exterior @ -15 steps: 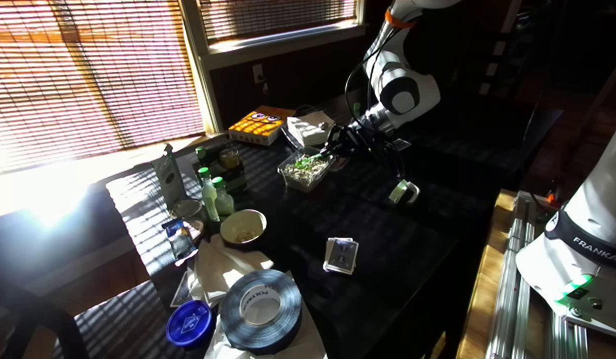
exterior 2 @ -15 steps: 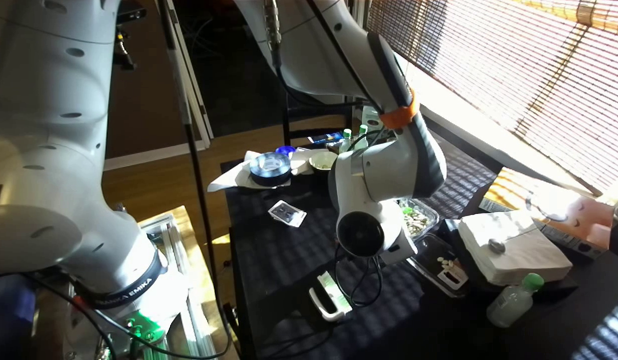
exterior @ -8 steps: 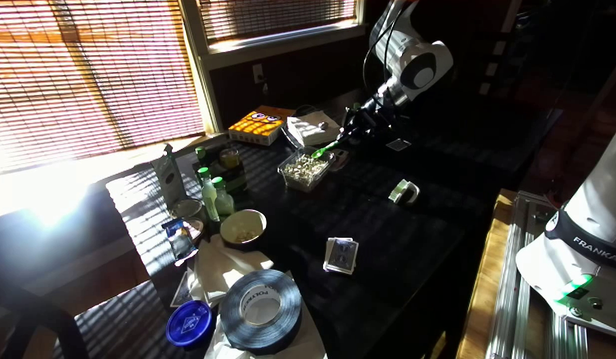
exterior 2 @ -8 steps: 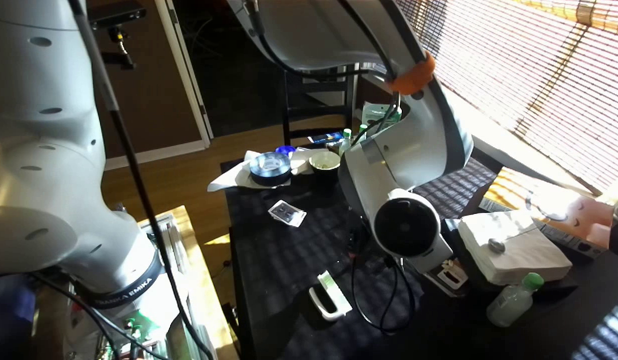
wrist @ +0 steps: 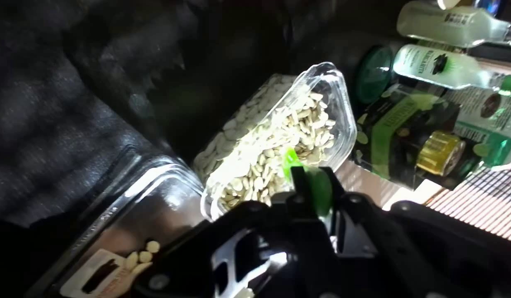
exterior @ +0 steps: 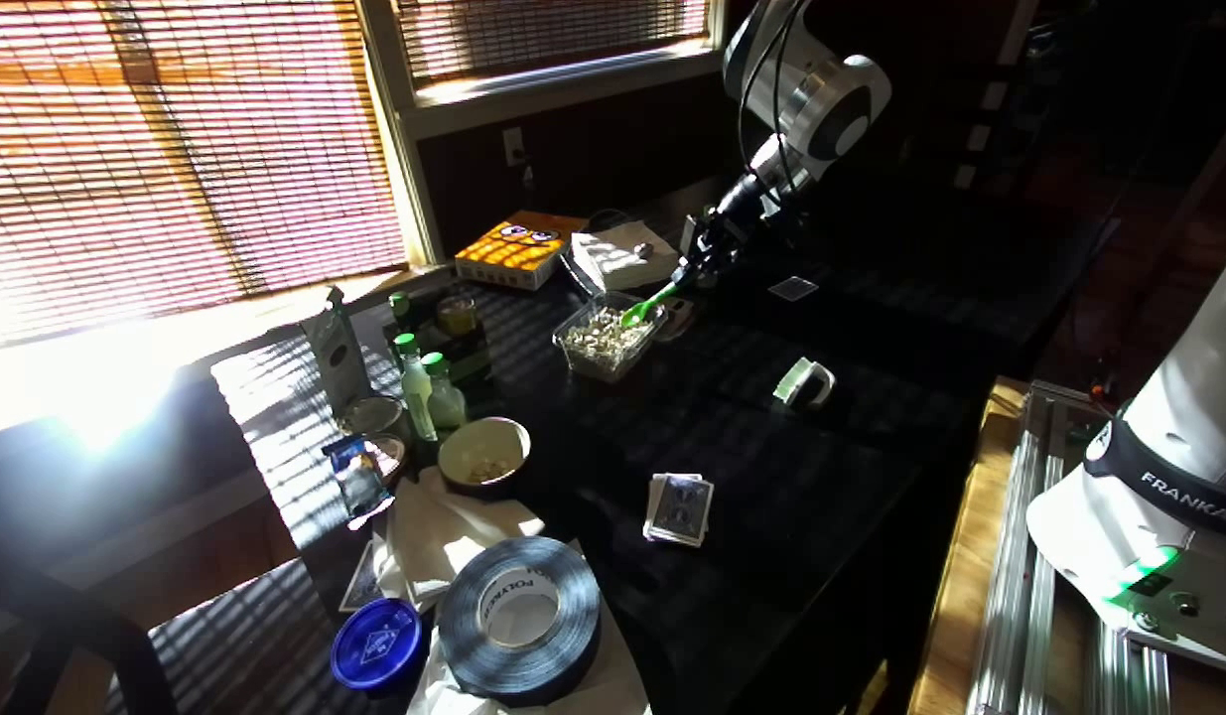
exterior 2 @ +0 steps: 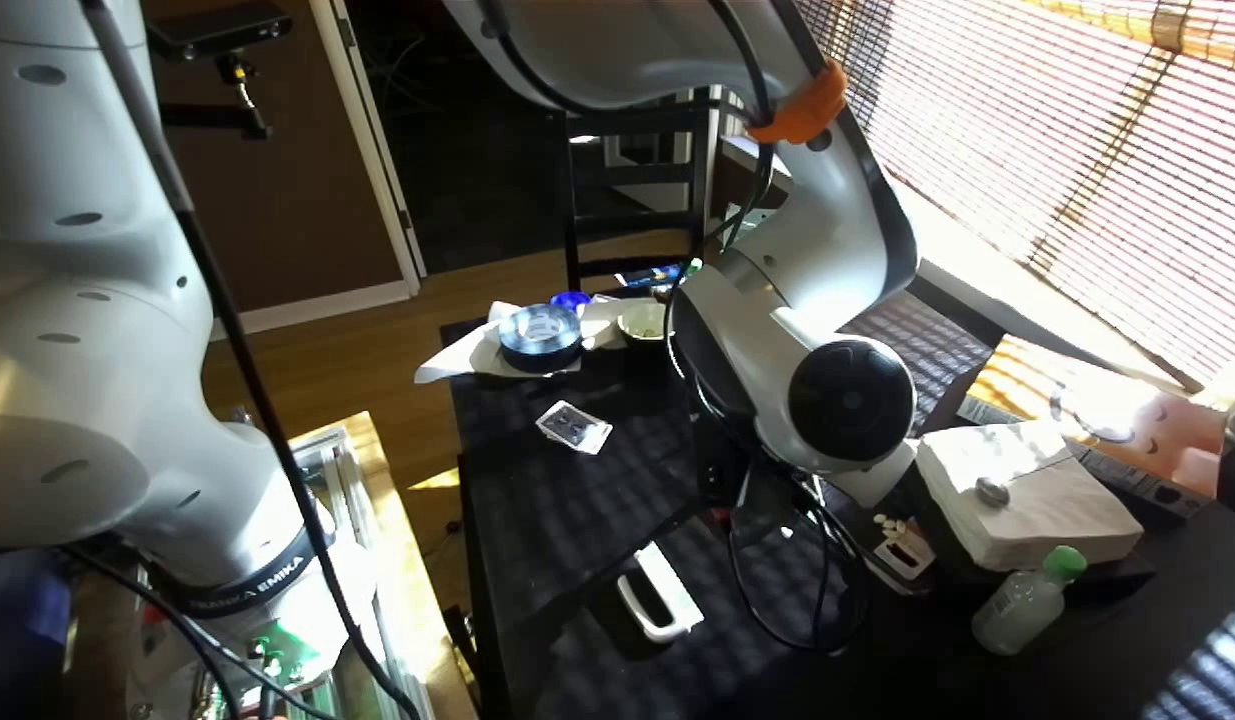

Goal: Use the green spoon to put some of the contents of the clear lunchbox into the bowl on the left

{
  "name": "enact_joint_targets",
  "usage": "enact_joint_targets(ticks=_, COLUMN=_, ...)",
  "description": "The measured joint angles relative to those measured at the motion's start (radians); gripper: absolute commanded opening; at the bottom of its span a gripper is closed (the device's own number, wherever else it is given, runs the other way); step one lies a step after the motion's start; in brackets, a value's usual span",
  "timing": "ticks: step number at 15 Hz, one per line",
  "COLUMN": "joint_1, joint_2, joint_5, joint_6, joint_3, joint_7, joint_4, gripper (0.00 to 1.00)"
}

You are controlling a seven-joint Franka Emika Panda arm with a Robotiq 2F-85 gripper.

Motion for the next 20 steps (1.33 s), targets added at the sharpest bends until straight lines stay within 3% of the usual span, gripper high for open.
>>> enact_joint_targets(ticks=5, joint_1=0.004, joint_2=-0.005, joint_5=0.129, joint_6=0.115, joint_3=0.079, joint_7=-0.274, joint_4=0.012, gripper=0.03)
enact_joint_targets(ticks=10, joint_1=0.013, joint_2=0.009, joint_5=0.272, joint_6=0.242, joint_3=0.093, joint_7=-0.533, joint_4=0.037, gripper=0.03)
enact_joint_targets(ticks=15, joint_1=0.014, joint_2=0.072, joint_5=0.255, joint_6=0.260, joint_3=0.094, joint_7=-0.530, joint_4=0.035, gripper=0.03)
enact_joint_targets(ticks=20, joint_1=0.011, joint_2=0.108, joint_5=0.180, joint_6=0.186, joint_3=0.095, joint_7=-0.368, joint_4=0.037, gripper=0.03)
